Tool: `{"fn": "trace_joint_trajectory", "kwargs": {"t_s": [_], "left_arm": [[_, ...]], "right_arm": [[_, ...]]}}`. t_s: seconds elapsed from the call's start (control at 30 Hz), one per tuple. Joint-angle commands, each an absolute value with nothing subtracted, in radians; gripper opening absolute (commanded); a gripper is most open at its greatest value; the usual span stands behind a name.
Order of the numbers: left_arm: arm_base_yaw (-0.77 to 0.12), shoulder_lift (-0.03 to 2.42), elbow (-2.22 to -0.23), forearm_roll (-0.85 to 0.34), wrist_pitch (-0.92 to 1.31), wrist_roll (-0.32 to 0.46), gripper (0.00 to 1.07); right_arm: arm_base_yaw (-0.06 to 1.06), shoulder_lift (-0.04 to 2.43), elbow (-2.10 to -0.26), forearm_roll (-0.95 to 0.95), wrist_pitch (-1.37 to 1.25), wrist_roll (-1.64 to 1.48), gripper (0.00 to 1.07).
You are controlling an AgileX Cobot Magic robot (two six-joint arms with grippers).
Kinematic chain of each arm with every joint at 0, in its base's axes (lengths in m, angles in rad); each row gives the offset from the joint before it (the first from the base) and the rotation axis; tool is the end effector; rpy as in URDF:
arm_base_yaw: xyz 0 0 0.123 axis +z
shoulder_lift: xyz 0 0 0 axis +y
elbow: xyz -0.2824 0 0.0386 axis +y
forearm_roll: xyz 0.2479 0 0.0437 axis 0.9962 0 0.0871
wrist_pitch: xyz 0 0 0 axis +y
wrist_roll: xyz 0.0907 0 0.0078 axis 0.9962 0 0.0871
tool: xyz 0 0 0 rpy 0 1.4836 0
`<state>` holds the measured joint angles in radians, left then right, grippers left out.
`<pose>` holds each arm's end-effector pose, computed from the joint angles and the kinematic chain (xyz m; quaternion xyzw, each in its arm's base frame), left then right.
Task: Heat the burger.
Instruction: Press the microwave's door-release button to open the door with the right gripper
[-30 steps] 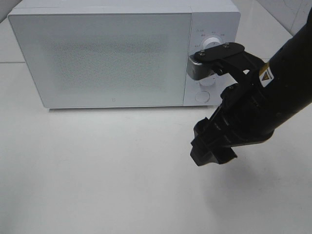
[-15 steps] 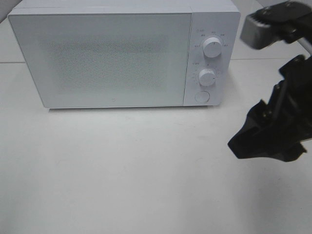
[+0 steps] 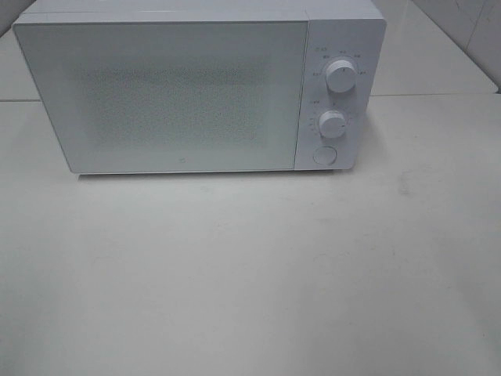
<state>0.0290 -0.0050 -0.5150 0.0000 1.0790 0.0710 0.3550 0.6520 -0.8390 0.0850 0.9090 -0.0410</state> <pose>-0.0081 -0.0002 0.2798 0.0179 0.8526 0.0261 0.5216 0.0987 0.0431 0.3602 -0.1674 0.8759 0.1116 0.4386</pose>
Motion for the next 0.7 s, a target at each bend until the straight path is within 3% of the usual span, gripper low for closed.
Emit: {"fn": "trace_joint_trajectory", "kwargs": {"t_s": [0.03,0.33,0.7], "left_arm": [[0.032,-0.02,-0.515,-0.007,1.069,0.065,1.0],[0.032,-0.02,-0.515,-0.007,1.069,0.065,1.0],[0.032,-0.02,-0.515,-0.007,1.069,0.065,1.0]], "right_arm": [[0.301,0.554,-0.792,0.086,0.908,-0.049,0.75],[0.158,0.253,-0.606,0.085,0.908,-0.044,0.75],[0.082,0.029,-0.523,0.029,0.908,0.0,0.75]]}}
